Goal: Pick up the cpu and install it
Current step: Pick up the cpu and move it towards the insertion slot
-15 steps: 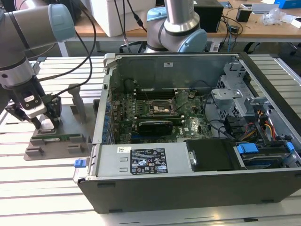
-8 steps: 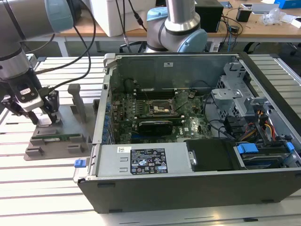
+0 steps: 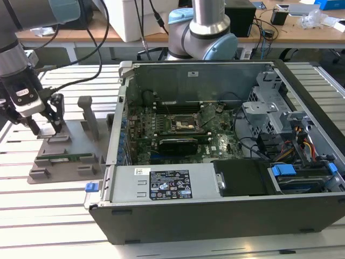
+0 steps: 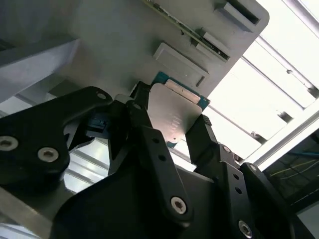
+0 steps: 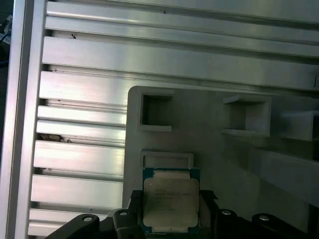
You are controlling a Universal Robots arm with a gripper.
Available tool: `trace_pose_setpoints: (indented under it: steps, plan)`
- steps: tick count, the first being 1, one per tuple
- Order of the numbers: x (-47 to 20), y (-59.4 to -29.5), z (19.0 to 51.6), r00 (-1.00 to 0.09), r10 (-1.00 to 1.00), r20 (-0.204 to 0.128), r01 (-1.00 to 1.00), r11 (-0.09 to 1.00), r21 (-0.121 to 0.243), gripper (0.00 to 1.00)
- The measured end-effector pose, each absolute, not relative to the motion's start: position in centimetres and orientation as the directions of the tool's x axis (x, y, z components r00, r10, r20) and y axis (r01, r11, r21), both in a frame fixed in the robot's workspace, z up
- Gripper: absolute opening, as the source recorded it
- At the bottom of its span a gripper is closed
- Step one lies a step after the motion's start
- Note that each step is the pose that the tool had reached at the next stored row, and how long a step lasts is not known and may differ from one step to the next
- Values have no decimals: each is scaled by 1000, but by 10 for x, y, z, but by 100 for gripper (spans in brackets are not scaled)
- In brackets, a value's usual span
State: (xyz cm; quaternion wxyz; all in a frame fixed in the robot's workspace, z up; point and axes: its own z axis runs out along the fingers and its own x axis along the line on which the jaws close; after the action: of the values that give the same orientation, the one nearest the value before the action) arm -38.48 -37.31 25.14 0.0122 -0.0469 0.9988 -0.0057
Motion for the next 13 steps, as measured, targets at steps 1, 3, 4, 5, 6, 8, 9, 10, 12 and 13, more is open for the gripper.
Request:
trace_pose_setpoints:
  steps: [1,3,4,5,6,8,9,10,12,13]
  plan:
    - [-385,-373,258,-995,-94,-24,-94,996,-12,54]
    - [-385,-373,279,-995,-94,-24,-94,996,-11,54]
    - [-385,-373,285,-995,-94,-24,-94,996,-10,54]
    - [-385,-373,289,-995,-94,-24,-94,996,-9,54]
    - [-385,-373,293,-995,-94,-24,-94,996,-8,54]
    - [-385,-373,301,-995,-94,-24,-94,996,-6,54]
    - [-385,-373,306,-995,-94,-25,-94,996,-4,54]
    - [-385,-373,310,-995,-94,-25,-94,996,-4,54]
    - [-385,-373,318,-995,-94,-25,-94,996,-1,54]
    - [-385,-373,323,-995,-94,-25,-94,996,0,54]
